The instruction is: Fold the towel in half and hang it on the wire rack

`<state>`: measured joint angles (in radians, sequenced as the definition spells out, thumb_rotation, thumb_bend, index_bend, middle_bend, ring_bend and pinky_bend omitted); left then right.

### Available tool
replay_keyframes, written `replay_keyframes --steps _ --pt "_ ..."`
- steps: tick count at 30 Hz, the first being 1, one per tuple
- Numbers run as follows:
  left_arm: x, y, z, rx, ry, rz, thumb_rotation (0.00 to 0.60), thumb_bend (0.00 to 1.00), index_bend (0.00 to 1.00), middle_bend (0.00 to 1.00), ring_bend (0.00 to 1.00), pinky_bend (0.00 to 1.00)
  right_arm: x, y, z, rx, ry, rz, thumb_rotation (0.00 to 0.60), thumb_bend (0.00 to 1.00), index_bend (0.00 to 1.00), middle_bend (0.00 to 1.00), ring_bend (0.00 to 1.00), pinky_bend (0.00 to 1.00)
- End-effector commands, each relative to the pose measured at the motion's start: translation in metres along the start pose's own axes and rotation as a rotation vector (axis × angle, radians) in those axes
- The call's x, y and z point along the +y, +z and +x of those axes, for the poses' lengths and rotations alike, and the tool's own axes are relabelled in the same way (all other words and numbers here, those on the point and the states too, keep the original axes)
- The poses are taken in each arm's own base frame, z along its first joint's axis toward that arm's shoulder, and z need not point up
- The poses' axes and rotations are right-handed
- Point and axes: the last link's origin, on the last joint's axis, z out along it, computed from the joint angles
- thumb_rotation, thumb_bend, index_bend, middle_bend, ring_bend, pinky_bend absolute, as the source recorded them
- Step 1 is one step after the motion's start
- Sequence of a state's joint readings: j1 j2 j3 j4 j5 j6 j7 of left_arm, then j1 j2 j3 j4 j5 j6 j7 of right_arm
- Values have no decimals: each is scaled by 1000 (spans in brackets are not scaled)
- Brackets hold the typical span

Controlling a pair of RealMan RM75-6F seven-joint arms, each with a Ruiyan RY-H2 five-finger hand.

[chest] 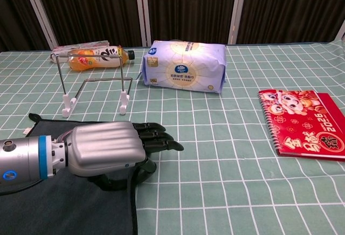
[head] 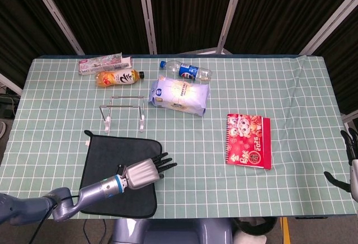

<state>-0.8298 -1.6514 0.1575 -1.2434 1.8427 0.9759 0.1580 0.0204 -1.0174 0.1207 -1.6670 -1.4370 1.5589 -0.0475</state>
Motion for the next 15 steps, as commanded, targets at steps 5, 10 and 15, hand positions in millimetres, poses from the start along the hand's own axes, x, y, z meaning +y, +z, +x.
replay_keyframes --steps 5,10,15 --pt "-3 -8 0 0 2 15 600 561 635 0 0 0 -1 -1 1 2 2 4 600 0 0 0 0 0" --pt "-4 -16 2 15 1 25 600 578 651 0 0 0 -1 -2 2 4 3 7 600 0 0 0 0 0" --pt "-6 -30 2 26 10 42 600 579 675 0 0 0 -2 -4 2 4 4 11 600 0 0 0 0 0"
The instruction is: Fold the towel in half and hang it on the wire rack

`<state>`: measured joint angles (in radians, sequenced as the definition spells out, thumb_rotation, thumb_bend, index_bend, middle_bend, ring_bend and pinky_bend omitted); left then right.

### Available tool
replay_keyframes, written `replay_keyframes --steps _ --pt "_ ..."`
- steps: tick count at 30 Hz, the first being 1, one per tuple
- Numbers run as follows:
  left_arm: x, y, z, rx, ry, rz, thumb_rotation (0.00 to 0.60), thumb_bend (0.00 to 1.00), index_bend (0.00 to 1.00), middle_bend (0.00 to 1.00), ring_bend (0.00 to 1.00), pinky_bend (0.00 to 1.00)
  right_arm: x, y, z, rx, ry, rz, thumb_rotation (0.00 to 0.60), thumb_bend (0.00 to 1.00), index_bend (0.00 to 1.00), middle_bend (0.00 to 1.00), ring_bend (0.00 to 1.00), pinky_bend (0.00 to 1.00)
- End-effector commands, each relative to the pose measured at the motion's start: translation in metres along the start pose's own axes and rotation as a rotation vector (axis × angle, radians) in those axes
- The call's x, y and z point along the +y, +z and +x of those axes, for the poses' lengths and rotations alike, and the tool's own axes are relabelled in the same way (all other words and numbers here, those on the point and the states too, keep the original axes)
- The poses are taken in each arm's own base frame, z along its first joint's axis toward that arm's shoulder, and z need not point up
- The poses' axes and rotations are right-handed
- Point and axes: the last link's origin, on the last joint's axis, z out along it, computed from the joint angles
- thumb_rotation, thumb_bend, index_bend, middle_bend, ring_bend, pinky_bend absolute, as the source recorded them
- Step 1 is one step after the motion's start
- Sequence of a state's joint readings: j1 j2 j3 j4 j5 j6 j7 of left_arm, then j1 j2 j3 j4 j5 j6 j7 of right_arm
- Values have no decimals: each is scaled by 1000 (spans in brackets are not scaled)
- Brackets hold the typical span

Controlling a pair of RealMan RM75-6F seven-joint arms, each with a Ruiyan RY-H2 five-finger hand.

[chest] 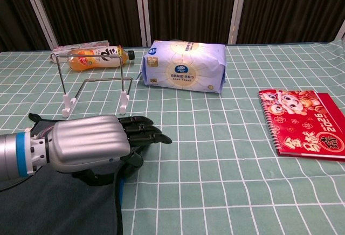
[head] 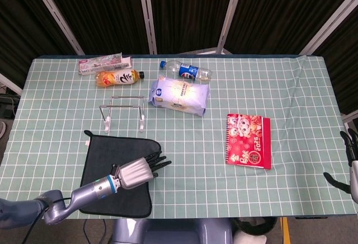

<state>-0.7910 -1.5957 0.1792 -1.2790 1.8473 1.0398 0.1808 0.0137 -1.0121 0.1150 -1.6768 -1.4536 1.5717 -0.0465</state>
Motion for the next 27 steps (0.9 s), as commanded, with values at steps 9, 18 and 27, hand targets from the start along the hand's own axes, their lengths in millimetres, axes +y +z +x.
replay_keyframes --steps 9,18,27 --pt "-17 -58 -16 -28 34 91 600 583 699 0 0 0 -2 -3 1 0 8 16 600 0 0 0 0 0" --pt "-27 -88 -26 -47 30 143 600 584 699 0 0 0 -4 -4 2 3 8 25 600 0 0 0 0 0" --pt "-32 -102 -33 -51 -5 175 600 586 699 0 0 0 -6 -5 2 3 7 32 600 0 0 0 0 0"
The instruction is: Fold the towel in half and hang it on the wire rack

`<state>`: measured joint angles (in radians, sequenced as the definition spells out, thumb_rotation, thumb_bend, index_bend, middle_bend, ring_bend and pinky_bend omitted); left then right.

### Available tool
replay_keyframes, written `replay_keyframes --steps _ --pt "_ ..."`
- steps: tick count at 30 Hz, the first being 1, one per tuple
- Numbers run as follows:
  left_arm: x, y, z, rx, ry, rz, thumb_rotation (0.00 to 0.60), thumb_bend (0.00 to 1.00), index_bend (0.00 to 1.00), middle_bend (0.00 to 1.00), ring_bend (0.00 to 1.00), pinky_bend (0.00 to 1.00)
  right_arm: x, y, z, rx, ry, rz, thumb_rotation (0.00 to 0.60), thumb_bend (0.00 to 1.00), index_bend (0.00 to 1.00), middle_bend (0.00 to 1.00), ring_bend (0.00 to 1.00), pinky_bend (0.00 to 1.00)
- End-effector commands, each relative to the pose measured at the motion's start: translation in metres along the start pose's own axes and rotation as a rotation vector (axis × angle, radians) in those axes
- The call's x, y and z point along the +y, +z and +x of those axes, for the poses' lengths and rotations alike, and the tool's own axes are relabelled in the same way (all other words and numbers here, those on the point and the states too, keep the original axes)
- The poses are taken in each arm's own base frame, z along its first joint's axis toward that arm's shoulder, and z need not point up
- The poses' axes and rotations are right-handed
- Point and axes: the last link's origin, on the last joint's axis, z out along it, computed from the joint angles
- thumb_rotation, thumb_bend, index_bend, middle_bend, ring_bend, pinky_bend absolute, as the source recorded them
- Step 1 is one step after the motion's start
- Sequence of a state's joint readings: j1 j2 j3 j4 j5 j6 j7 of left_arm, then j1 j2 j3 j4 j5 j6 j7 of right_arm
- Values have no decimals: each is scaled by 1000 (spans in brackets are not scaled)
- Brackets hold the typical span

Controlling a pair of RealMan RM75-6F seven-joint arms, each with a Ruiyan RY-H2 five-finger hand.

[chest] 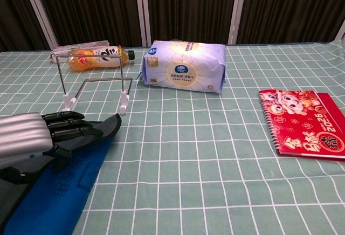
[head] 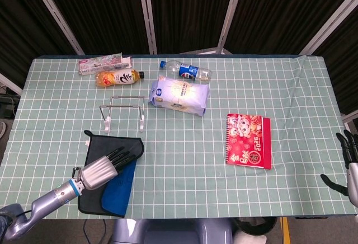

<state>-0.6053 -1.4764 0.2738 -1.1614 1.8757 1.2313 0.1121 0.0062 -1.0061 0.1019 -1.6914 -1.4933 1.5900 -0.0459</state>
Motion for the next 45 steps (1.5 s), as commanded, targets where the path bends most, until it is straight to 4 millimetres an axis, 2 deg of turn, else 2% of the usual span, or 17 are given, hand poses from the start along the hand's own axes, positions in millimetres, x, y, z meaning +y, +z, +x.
replay_keyframes --steps 1,22,45 --pt "-1 -3 -2 -4 -5 6 600 585 699 0 0 0 0 0 0 0 1 0 600 0 0 0 0 0" --pt "-17 -37 -19 -66 -42 66 600 586 705 0 0 0 -3 -1 0 -1 0 10 600 0 0 0 0 0" --pt "-38 -54 -29 -100 -37 106 600 585 706 0 0 0 -5 -2 0 1 -7 14 600 0 0 0 0 0"
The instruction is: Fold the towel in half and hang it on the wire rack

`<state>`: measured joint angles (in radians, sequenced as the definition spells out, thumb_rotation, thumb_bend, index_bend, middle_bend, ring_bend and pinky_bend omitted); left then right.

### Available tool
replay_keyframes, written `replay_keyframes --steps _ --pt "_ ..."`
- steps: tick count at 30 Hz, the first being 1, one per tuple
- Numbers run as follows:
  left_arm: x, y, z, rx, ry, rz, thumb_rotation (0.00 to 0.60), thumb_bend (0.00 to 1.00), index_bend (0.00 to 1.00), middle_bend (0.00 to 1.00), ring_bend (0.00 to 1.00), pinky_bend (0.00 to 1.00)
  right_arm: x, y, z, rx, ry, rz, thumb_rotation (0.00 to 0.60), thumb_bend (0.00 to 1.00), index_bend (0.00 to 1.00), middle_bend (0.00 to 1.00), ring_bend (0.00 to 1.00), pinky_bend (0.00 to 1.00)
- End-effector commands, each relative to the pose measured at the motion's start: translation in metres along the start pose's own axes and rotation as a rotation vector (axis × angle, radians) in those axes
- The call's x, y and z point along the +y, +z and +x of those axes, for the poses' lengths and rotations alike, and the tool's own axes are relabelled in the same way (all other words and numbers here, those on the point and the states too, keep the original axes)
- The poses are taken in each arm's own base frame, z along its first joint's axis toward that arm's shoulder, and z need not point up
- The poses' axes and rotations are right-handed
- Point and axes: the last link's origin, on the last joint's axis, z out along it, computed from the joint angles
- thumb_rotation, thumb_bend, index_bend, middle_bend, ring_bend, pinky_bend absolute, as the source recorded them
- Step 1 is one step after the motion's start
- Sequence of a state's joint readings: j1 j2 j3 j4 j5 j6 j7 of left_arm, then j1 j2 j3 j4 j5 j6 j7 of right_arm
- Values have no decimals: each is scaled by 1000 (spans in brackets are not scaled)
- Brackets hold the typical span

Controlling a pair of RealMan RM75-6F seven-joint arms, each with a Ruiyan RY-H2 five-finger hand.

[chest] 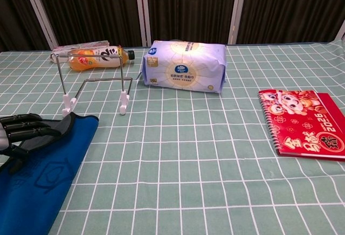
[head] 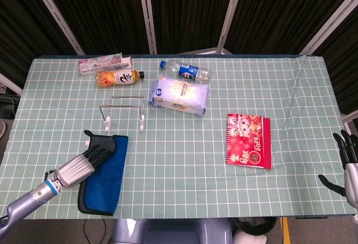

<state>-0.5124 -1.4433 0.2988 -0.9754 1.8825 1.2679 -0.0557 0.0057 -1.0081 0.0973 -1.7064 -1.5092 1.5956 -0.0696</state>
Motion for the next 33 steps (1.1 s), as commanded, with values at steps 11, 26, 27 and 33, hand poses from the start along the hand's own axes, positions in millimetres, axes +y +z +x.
replay_keyframes --steps 11,26,27,33 --pt "-5 -4 -5 -18 0 13 600 586 708 0 0 0 0 -1 0 -1 -3 0 600 0 0 0 0 0" --pt "-11 -10 -8 -34 9 34 600 170 20 0 0 0 -1 -1 -1 -3 -4 1 600 0 0 0 0 0" --pt "-12 -12 -7 -36 9 42 600 124 0 0 0 0 -1 -1 -1 -4 -4 2 600 0 0 0 0 0" --pt "-22 -38 7 17 -31 85 600 93 0 0 0 0 -2 -1 0 -7 1 9 600 0 2 0 0 0"
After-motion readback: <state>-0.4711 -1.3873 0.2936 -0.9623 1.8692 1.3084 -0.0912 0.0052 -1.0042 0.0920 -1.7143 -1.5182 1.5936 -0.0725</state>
